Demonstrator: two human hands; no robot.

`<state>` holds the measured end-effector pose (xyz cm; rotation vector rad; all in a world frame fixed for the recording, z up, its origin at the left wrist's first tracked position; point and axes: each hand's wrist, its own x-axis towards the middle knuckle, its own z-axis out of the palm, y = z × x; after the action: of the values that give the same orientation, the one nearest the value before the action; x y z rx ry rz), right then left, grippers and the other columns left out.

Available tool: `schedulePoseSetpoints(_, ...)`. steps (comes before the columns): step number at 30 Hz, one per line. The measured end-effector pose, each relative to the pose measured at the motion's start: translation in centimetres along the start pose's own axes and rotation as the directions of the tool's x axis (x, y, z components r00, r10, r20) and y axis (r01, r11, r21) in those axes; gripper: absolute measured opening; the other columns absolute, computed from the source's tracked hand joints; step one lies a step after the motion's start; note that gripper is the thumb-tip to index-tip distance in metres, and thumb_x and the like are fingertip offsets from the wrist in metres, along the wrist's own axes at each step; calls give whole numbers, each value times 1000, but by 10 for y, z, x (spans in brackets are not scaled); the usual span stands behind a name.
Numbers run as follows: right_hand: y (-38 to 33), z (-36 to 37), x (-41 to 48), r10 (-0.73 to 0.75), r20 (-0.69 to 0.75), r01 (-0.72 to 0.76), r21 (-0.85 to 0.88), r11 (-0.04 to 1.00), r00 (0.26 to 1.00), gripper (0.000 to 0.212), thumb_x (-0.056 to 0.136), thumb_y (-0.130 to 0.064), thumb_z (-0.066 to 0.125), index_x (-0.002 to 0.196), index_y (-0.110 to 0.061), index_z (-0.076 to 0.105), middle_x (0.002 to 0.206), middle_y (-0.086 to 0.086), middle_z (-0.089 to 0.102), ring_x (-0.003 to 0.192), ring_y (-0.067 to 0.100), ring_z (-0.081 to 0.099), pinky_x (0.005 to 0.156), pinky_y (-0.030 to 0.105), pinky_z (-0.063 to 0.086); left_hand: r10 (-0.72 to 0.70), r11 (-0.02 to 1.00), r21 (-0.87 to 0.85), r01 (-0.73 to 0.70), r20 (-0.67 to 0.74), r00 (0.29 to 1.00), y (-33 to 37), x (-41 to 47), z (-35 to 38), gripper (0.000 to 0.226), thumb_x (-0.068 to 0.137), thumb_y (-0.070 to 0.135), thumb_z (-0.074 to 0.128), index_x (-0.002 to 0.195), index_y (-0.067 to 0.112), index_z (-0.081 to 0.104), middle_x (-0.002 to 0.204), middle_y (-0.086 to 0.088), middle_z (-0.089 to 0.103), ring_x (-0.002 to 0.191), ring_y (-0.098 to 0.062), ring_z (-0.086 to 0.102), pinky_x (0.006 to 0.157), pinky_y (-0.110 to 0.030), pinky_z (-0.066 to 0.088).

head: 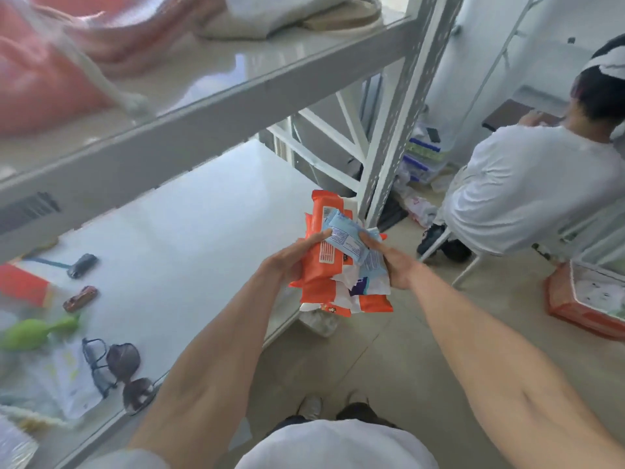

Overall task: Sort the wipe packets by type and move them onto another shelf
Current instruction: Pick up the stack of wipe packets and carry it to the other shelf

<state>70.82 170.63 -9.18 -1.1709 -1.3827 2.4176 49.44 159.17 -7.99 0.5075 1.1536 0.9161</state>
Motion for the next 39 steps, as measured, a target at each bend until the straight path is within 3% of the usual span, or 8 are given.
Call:
schedulePoseSetpoints(6, -43, 46, 110, 152, 228, -107, -198, 974, 962, 81, 80, -61, 77, 145, -16, 57, 148, 25, 53, 138, 46, 48, 114, 60, 40, 120, 971, -170, -168, -259, 958, 12, -29, -65, 104, 61, 64, 88, 146, 18, 52, 140, -18, 62, 126, -37, 60, 109, -51, 47)
schedulePoseSetpoints(9, -58, 83, 144, 228, 327, -128, -301, 945, 917, 76, 83, -62, 73, 143, -18, 59, 142, 25, 58, 128, 44, 59, 99, 51, 53, 129, 947, -220, -233, -403, 906, 3, -48, -88, 91, 74, 63, 81, 148, 20, 50, 147, -20, 56, 140, -41, 48, 119, -58, 34)
schedulePoseSetpoints(18, -53, 186, 190, 380, 485, -104, -503, 858, 787, 45, 93, -60, 60, 121, -26, 69, 111, 12, 73, 104, 30, 71, 88, 42, 58, 79, 863, -329, -384, -662, 745, -34, -108, -129, 71, 89, 59, 68, 147, 22, 52, 144, -18, 59, 136, -39, 53, 116, -59, 38)
schedulePoseSetpoints(27, -31, 232, 218, 318, 422, -23, -571, 821, 849, 80, 62, -80, 76, 123, -29, 71, 117, 11, 75, 113, 32, 70, 111, 54, 46, 6, 860, -344, -378, -732, 681, -49, -124, -156, 70, 87, 67, 64, 142, 23, 57, 138, -17, 65, 127, -38, 60, 116, -50, 42)
schedulePoseSetpoints(32, -40, 229, 211, 286, 415, -18, -542, 840, 864, 64, 77, -67, 70, 124, -23, 69, 115, 13, 76, 104, 30, 73, 92, 43, 54, -7, 893, -309, -326, -734, 679, -32, -129, -156, 58, 91, 60, 64, 133, 21, 62, 117, -10, 75, 93, -24, 75, 87, -39, 62)
schedulePoseSetpoints(34, -45, 226, 212, 266, 410, 9, -557, 831, 873, 59, 80, -63, 68, 123, -23, 70, 116, 13, 76, 110, 32, 72, 98, 45, 51, 11, 906, -266, -330, -763, 646, -23, -129, -153, 53, 91, 54, 68, 130, 20, 62, 114, -10, 76, 90, -23, 77, 74, -36, 64)
schedulePoseSetpoints(37, -55, 222, 209, 238, 390, 56, -611, 790, 889, 54, 79, -62, 66, 119, -27, 73, 113, 9, 78, 112, 30, 71, 106, 44, 46, 47, 920, -180, -348, -830, 556, -17, -125, -149, 35, 93, 42, 72, 119, 23, 58, 111, -8, 75, 93, -24, 76, 72, -34, 64)
schedulePoseSetpoints(39, -60, 222, 205, 228, 378, 80, -648, 757, 897, 46, 83, -59, 63, 114, -27, 72, 108, 10, 78, 107, 30, 73, 100, 42, 49, 61, 911, -173, -374, -841, 538, -18, -123, -151, 53, 88, 40, 77, 130, 20, 52, 116, -9, 73, 98, -26, 76, 75, -36, 64)
